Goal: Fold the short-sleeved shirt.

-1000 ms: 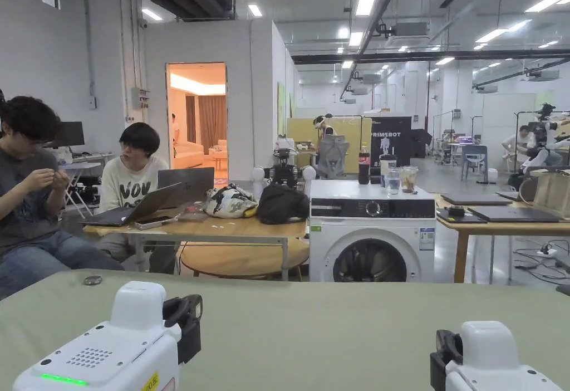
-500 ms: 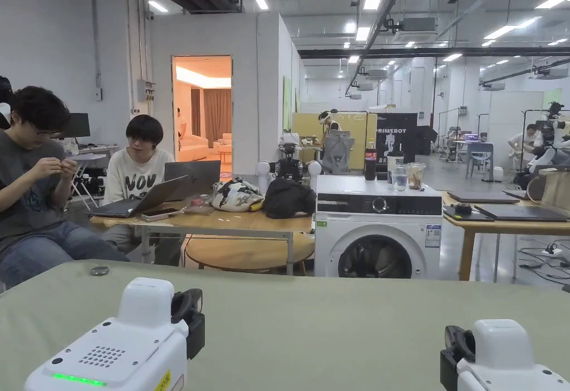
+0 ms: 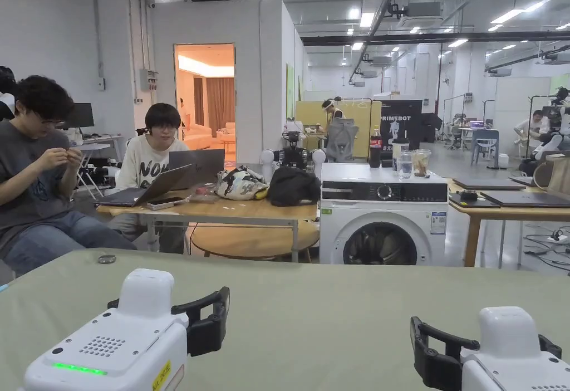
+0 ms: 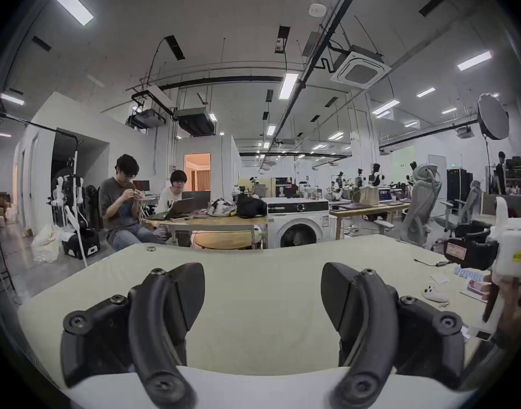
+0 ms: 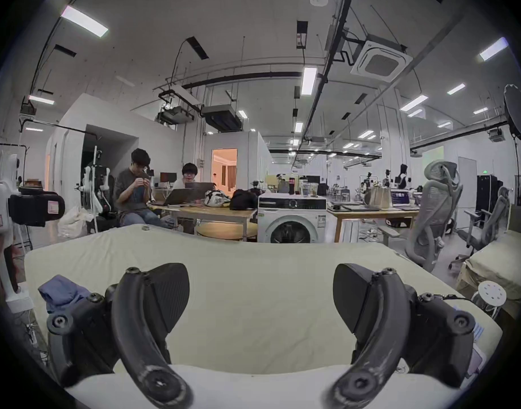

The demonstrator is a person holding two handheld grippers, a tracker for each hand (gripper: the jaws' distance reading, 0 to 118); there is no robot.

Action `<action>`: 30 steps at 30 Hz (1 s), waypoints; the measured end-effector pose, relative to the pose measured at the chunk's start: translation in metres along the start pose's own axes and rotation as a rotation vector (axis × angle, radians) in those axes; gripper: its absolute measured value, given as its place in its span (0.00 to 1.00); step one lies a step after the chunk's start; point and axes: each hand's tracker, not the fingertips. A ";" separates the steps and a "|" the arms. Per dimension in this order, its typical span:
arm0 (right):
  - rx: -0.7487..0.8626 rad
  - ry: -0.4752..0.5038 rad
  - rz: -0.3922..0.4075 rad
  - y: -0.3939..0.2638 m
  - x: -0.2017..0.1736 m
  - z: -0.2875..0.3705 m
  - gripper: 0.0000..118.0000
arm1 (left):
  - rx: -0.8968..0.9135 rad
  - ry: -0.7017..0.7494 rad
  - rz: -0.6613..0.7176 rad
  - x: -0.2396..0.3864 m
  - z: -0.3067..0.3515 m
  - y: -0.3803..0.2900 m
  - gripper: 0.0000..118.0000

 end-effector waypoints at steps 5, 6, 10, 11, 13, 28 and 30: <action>-0.012 0.022 0.018 0.001 -0.005 0.001 0.85 | 0.042 0.040 -0.016 0.003 0.006 -0.001 0.69; -0.011 0.014 0.025 0.001 -0.007 0.001 0.85 | 0.044 0.038 -0.014 0.002 0.006 -0.001 0.69; 0.004 -0.023 0.044 0.002 -0.014 0.002 0.85 | 0.038 0.029 0.010 0.003 0.006 -0.002 0.69; 0.005 -0.025 0.038 0.002 -0.014 0.002 0.85 | 0.040 0.034 0.017 0.005 0.005 -0.004 0.69; 0.001 -0.033 0.038 0.003 -0.017 0.002 0.85 | 0.033 0.035 0.013 0.007 0.005 -0.005 0.69; -0.022 0.023 -0.134 0.011 -0.008 0.006 0.85 | 0.015 0.032 0.044 0.007 0.008 -0.002 0.69; -0.018 0.046 -0.155 0.014 -0.008 0.008 0.85 | 0.014 0.043 0.035 0.008 0.008 -0.002 0.69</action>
